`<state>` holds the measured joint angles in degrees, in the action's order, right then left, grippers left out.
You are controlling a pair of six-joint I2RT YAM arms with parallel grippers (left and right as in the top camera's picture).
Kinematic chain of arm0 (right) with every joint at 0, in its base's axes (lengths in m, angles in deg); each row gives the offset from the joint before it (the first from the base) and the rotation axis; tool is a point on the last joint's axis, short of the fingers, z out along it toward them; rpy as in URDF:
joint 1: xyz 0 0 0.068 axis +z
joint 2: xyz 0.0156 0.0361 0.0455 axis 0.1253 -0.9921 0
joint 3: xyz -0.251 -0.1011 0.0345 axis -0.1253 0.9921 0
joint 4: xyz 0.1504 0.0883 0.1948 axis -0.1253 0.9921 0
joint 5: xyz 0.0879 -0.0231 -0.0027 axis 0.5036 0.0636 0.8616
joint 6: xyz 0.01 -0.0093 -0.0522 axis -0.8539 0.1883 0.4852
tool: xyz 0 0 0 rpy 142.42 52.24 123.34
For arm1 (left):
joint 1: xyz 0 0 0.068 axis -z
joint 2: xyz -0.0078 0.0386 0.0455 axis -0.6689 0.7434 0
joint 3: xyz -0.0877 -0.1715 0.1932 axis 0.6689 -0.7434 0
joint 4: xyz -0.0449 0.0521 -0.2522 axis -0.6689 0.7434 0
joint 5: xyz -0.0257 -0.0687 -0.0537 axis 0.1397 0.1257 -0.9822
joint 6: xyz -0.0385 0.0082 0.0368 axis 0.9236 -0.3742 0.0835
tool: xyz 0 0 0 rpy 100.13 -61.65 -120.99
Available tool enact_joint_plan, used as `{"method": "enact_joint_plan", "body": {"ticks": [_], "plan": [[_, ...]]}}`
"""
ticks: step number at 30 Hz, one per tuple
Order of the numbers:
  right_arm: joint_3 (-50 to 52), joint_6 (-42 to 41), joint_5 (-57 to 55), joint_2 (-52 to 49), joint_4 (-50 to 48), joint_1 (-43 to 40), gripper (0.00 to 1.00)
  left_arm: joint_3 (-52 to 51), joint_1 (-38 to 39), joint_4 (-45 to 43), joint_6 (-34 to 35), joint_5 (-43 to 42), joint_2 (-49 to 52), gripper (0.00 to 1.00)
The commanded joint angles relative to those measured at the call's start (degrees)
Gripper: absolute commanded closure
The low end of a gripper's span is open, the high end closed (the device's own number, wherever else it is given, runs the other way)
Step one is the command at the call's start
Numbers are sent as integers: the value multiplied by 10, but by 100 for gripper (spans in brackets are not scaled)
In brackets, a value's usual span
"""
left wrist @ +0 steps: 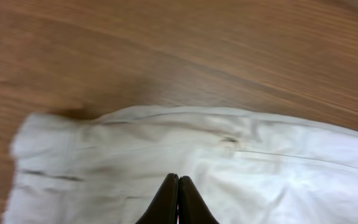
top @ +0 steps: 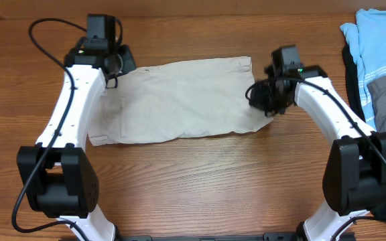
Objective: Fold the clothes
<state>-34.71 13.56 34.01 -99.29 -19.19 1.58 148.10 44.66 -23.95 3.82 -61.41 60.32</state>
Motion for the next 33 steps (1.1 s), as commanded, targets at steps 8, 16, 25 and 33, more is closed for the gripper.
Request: {"method": "enact_joint_plan", "body": {"ticks": [8, 16, 25, 33], "plan": [[-7, 14, 18, -37, -174, 17, 96, -18, -63, 3, -2, 14, 89, 96], [-7, 14, 17, -141, -365, 31, 96, -18, -82, -26, -2, 14, 160, 96], [-7, 14, -30, -200, -503, 32, 96, -18, -82, -42, -2, 14, 162, 96], [-23, 24, -2, -177, -513, 31, 96, -14, -82, -30, -2, 5, 117, 96]]}}
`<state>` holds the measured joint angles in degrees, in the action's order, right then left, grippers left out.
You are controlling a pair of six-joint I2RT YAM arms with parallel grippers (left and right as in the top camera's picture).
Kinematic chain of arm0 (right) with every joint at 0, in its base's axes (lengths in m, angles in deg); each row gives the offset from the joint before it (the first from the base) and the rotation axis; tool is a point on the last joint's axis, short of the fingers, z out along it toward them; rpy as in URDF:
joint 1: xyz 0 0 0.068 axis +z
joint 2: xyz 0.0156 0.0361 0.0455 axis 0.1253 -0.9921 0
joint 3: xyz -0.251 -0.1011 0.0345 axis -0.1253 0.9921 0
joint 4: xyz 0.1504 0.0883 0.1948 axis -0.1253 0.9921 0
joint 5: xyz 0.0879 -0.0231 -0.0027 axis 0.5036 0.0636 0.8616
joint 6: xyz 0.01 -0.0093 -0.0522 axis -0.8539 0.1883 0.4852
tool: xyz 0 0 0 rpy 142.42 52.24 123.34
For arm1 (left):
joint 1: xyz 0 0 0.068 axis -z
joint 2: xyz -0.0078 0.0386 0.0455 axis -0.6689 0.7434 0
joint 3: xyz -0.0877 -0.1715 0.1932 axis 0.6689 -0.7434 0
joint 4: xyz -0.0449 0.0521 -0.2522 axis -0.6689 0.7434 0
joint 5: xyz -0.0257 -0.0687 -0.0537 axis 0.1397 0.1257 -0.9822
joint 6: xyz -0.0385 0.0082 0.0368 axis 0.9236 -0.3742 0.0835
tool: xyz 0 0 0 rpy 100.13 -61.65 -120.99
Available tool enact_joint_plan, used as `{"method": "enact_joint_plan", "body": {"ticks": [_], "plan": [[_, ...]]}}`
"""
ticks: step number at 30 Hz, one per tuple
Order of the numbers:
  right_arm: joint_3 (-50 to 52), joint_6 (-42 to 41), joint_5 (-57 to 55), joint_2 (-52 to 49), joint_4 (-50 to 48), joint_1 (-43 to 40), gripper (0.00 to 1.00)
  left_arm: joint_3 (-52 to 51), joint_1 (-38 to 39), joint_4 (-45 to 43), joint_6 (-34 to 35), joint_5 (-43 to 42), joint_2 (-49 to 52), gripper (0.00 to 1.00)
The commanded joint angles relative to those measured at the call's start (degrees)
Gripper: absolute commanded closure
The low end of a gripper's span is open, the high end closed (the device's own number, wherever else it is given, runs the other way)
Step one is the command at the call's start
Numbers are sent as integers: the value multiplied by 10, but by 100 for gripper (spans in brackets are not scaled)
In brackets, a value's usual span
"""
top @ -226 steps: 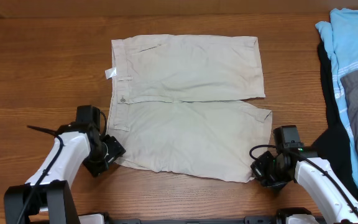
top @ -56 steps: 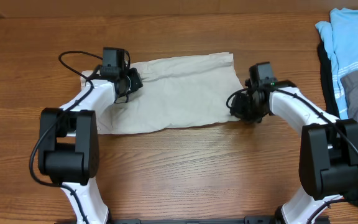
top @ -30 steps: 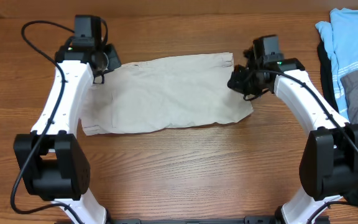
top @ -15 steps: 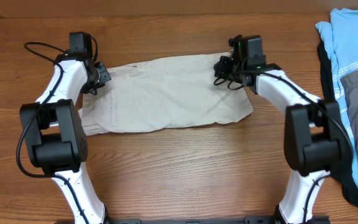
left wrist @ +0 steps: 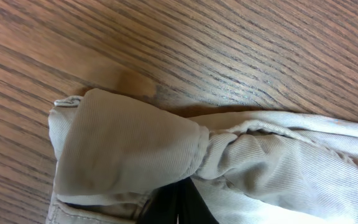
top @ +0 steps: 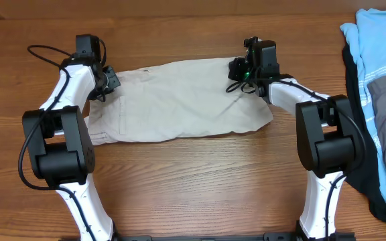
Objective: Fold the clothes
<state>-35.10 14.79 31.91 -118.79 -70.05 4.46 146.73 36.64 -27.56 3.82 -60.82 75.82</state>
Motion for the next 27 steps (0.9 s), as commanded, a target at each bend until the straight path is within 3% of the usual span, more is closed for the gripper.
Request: {"method": "enact_joint_plan", "body": {"ticks": [1, 7, 11, 12, 13, 14, 15, 17, 19, 20, 23, 27], "plan": [[-26, 11, 29, 30, 1, 2, 96, 1, -1, 12, -2, -1, -55, 96], [-68, 11, 32, 126, 107, -1, 96, 2, -2, 68, -2, 3, -190, 96], [-70, 11, 32, 211, 250, -14, 92, 2, -2, 196, 24, 3, -274, 92], [-70, 11, 32, 226, 293, -18, 88, 2, -2, 223, 27, 0, -282, 85], [-70, 11, 32, 238, 328, -22, 80, 2, -2, 244, 26, -4, -285, 69], [-70, 11, 32, 251, 376, -29, 70, 2, -2, 269, 23, -8, -286, 42], [-70, 12, 32, 256, 402, -33, 64, 2, -2, 287, 20, -9, -286, 30], [-70, 27, 32, 266, 473, -44, 53, -5, -2, 313, 5, -9, -281, 23], [-70, 43, 32, 266, 518, -54, 51, -21, -3, 312, -6, -4, -277, 18], [-68, 43, 27, 265, 534, -57, 45, -33, -4, 305, -7, 4, -276, 15], [-67, 43, 4, 264, 569, -63, 8, -75, -5, 273, -6, 6, -274, 11], [-67, 43, -9, 264, 608, -63, 3, -164, -19, 179, -2, 2, -273, 8]]}}
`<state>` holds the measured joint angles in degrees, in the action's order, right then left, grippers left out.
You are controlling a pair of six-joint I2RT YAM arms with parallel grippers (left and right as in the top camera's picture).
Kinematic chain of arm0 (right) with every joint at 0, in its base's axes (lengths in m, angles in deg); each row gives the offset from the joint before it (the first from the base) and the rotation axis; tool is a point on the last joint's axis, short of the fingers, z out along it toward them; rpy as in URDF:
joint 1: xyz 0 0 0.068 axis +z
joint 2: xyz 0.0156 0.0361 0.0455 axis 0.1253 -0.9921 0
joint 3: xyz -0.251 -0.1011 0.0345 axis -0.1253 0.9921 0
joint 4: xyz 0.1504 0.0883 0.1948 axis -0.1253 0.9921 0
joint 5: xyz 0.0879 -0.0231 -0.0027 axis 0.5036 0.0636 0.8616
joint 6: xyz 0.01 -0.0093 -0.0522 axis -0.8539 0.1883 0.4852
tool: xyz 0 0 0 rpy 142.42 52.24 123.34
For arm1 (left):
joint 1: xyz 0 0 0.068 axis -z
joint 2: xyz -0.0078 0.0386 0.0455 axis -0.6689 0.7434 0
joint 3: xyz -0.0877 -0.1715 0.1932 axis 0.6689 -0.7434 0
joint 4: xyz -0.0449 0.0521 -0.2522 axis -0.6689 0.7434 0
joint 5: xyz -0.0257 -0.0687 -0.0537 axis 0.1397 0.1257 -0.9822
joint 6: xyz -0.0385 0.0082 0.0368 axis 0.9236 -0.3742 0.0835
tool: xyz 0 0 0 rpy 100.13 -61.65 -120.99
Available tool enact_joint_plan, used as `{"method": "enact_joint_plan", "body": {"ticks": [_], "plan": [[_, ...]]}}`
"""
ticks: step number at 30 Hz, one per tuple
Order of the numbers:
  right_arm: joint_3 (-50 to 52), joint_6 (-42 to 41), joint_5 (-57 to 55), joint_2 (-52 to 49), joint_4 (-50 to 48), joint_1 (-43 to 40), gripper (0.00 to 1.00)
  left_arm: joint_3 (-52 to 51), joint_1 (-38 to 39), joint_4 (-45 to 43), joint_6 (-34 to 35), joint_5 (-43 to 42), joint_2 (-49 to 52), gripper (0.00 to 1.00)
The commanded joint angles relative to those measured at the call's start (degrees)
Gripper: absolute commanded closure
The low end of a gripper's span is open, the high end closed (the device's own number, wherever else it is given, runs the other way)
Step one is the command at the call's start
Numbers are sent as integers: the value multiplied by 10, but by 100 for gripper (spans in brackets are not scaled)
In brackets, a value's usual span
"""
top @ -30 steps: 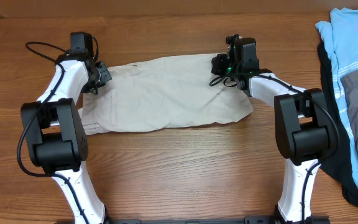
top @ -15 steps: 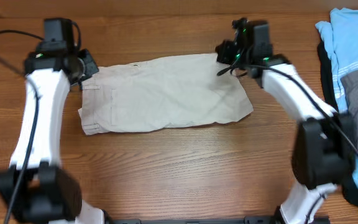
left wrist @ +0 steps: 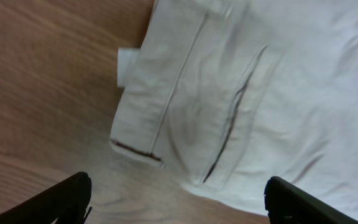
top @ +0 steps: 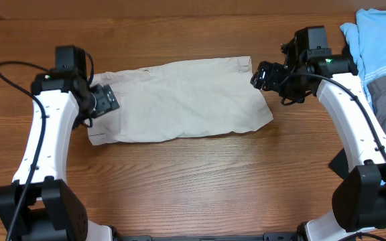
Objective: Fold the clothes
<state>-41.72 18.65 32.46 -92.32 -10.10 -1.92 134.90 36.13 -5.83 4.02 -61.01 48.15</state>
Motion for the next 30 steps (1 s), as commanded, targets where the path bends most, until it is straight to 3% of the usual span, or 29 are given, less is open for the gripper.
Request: {"method": "enact_joint_plan", "body": {"ticks": [1, 14, 30], "plan": [[-1, 4, -14, 0, 14, 0, 3, -54, -20, -50, -4, 4, 3, 7], [5, 3, -13, -2, 34, 2, 10, -108, -61, -183, -17, -47, 23, 10], [5, 4, -12, -2, 34, 2, 10, -108, -69, -242, -22, -36, 179, 14]]}}
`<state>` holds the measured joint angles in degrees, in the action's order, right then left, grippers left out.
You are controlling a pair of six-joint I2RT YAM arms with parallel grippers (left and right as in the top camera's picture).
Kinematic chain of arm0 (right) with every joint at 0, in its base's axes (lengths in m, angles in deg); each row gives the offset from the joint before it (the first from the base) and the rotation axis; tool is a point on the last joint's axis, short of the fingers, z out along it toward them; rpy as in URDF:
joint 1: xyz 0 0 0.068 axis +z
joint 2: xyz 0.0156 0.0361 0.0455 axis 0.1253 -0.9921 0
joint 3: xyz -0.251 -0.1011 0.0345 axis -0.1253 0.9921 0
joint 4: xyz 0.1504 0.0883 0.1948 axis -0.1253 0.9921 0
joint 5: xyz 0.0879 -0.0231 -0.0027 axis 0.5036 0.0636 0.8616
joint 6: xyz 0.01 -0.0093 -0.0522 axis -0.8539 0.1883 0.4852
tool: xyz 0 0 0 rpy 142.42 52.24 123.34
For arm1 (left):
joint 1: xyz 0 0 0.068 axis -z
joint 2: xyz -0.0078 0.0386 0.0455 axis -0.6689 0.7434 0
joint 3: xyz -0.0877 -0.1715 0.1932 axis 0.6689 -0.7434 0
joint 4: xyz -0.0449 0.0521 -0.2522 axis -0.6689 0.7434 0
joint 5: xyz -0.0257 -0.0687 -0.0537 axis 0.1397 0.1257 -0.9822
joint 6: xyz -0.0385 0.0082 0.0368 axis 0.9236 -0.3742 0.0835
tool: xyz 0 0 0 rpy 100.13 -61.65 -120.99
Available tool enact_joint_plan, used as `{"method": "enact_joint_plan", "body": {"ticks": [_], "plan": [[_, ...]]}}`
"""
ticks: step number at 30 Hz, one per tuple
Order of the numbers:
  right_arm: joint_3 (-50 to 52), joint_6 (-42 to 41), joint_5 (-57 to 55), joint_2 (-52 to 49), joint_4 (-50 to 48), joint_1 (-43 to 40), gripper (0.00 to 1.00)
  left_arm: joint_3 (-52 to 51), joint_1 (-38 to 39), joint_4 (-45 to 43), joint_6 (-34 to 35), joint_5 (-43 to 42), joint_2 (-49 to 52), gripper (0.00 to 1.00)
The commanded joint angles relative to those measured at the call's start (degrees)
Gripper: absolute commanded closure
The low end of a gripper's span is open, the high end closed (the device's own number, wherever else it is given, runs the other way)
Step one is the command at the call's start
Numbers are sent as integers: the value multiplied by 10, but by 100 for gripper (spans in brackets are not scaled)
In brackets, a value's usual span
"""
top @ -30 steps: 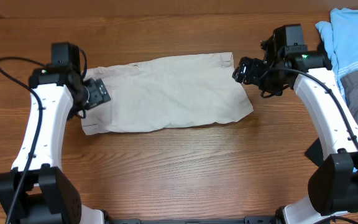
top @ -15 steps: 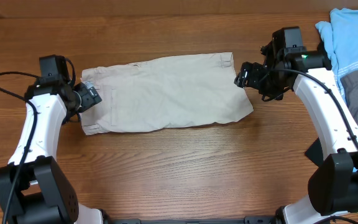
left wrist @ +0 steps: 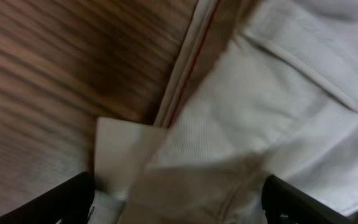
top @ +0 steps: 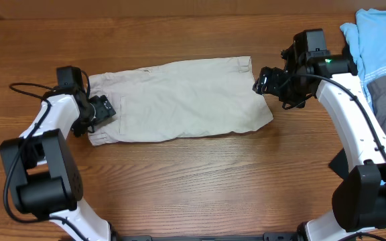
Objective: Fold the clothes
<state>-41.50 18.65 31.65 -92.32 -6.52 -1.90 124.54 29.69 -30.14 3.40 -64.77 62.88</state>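
Beige shorts (top: 179,100) lie spread flat across the middle of the wooden table. My left gripper (top: 101,108) is low at their left end, near the front left corner. In the left wrist view the left gripper (left wrist: 179,208) is open, its fingers (left wrist: 67,199) wide apart at the bottom corners, with the beige cloth (left wrist: 278,93), a hem and a folded tab close beneath them. My right gripper (top: 268,82) hangs by the upper right corner of the shorts; the overhead view does not show how its jaws stand.
A pile of other clothes (top: 380,60), light blue, grey and black, lies at the table's right edge beside the right arm. Bare wooden table (top: 193,187) stretches in front of the shorts.
My left gripper, still open, has come down from above the left end of the shorts to just over their left hem. The right gripper has barely moved.
First my left gripper was shut above the upper left of the shorts, the right at their right edge. Then the left was shut on bunched cloth at the upper left corner, the right at the upper right. Later the left was open above flat shorts, now lower.
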Motion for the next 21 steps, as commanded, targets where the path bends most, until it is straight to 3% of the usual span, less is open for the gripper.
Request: {"method": "enact_joint_plan", "body": {"ticks": [1, 5, 10, 13, 16, 18, 19, 21], "plan": [[3, 4, -4, -2, -2, 2, 10, -4, -5, 1, -16, 1, 40, 15], [3, 3, -4, -2, -2, 2, 12, -4, -5, -1, -16, 0, 62, 25], [3, 4, -4, -2, -2, 2, 14, -4, -5, -1, -16, -13, 64, 44], [3, 3, -4, -2, -2, 2, 16, -4, -5, 1, -16, -13, 64, 62], [3, 4, -4, -2, -2, 2, 21, -1, -5, 8, -16, -15, 63, 71], [3, 1, -3, -2, -3, 2, 31, 7, -5, 15, -16, -14, 62, 78], [3, -2, -1, -2, -5, 2, 41, 14, -5, 23, -16, -14, 62, 81], [3, -3, 23, -2, -12, 2, 72, 35, -5, 47, -18, -14, 60, 86]]}}
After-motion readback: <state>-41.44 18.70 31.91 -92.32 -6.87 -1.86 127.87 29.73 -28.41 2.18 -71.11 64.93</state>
